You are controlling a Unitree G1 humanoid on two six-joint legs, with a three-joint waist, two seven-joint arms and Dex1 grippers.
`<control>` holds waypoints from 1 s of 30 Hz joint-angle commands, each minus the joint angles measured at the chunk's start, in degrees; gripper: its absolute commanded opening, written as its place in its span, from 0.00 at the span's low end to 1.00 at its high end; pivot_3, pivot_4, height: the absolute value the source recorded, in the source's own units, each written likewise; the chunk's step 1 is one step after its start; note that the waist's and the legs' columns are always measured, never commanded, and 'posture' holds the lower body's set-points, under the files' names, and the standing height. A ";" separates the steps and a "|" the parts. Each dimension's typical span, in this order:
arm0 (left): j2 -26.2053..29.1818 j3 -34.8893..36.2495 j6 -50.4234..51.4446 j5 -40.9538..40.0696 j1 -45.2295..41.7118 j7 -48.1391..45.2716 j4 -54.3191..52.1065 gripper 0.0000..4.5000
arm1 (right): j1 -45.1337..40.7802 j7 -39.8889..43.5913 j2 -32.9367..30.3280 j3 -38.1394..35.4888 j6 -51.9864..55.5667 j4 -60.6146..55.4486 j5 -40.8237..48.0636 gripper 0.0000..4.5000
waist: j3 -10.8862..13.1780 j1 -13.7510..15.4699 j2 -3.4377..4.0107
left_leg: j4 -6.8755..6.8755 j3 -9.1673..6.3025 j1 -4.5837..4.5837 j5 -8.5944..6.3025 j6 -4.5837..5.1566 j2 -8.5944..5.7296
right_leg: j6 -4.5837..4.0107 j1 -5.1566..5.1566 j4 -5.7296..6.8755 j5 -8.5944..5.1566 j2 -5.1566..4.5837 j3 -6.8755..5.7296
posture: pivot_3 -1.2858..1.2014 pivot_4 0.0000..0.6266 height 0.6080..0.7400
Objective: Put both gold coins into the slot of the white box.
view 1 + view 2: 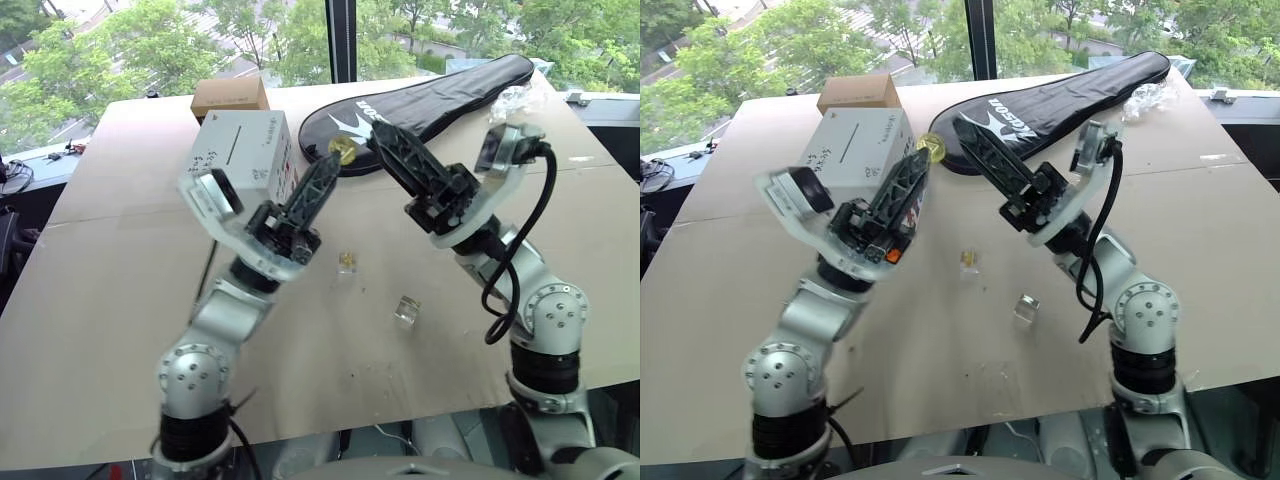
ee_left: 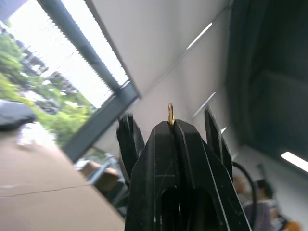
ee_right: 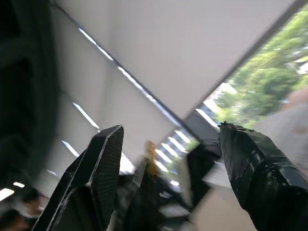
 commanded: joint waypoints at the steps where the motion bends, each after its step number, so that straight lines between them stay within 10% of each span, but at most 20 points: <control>1: 10.34 8.94 1.87 1.31 -0.81 -2.98 0.04 0.00 | 0.65 11.19 -7.48 -3.67 -1.02 1.23 -7.69 0.74 | 0.03 -0.19 0.05 | -0.04 0.03 -0.05 0.00 0.00 0.00 | 0.00 -0.09 0.00 0.00 0.01 0.03 | 0.52 0.24 1.00; 6: 21.21 9.72 2.70 15.68 -5.20 -1.30 4.91 0.00 | 0.21 25.91 -15.74 -2.38 -7.35 5.32 -22.64 0.74 | 0.04 -0.07 0.04 | -0.15 0.15 -0.17 0.00 0.00 0.13 | 0.00 -0.28 -0.04 0.00 0.07 0.15 | 0.52 0.24 1.00; 12: 18.95 2.56 5.02 32.99 -14.46 8.75 10.24 0.00 | -2.33 37.71 -19.14 0.03 -15.98 10.85 -36.74 0.74 | 0.04 0.35 -0.01 | -0.08 0.20 -0.29 0.00 0.00 0.15 | 0.01 -0.34 -0.04 0.01 0.04 0.17 | 0.52 0.24 1.00; 30: 13.69 5.20 32.97 44.59 -20.94 23.35 9.64 0.00 | -8.41 43.54 -18.54 -2.76 -13.06 11.28 -36.70 0.74 | 0.07 -0.18 -0.05 | 0.74 0.11 -1.10 -0.01 -0.04 0.15 | 0.00 -0.82 0.25 0.04 -0.17 -0.04 | 0.52 0.24 1.00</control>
